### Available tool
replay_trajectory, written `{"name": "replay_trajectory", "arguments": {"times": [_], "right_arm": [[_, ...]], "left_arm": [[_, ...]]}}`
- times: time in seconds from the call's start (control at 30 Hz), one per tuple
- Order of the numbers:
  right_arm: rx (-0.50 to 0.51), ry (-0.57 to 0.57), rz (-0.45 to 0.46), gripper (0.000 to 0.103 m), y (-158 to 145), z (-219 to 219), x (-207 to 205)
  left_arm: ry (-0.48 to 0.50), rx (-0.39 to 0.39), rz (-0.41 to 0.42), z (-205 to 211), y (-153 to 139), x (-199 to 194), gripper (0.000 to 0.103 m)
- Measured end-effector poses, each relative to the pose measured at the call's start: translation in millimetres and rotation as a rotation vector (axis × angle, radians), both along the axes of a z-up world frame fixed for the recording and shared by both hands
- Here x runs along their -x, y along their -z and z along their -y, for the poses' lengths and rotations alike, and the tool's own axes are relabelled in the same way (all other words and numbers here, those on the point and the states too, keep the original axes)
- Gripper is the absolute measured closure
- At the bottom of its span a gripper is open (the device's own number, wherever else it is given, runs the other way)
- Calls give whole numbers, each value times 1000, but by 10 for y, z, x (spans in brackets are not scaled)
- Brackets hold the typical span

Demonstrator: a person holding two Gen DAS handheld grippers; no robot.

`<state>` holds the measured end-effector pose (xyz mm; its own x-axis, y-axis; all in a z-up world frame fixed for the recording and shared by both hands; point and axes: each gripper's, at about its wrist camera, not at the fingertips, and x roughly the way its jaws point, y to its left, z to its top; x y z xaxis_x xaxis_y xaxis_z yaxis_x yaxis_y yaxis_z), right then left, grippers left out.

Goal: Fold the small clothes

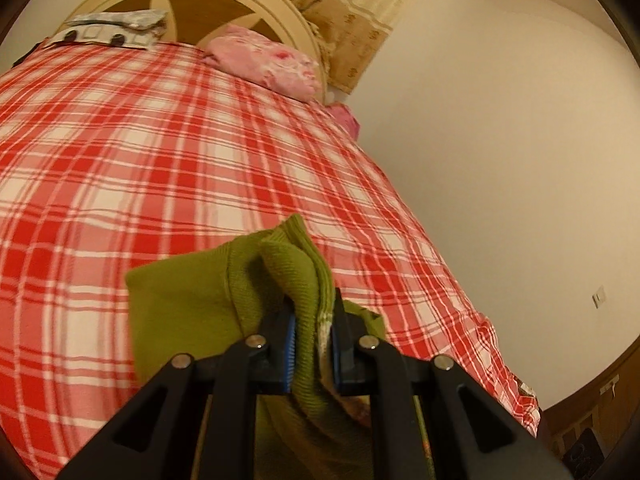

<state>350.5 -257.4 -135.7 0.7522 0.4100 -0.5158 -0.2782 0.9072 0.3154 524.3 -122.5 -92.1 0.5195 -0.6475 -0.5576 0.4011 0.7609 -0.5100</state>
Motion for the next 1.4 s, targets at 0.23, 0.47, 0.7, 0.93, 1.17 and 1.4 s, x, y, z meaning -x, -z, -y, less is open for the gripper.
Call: {"name": "replay_trajectory", "arguments": {"times": [0.23,0.47,0.7,0.93,1.17,1.4], "right_arm": [[-31,91,-56,97,189,442,48],[-84,150,-95,97,334,790,126],[-144,192,-150,97,545,1019,207],[-192,211,-209,97,698,1134,225],[-238,228,-253,97,809,1197,246],[-171,261,-195,84,553,1266,319]], "left_arm": [[67,-49,-4,560,124,-5,89],[119,-103,-12,965,219,49,89],[158,-175,-6,1304,325,116,89],[177,-261,45,1481,338,213,83],[178,-237,129,1326,74,423,58],[97,-313,177,741,165,854,44]]}}
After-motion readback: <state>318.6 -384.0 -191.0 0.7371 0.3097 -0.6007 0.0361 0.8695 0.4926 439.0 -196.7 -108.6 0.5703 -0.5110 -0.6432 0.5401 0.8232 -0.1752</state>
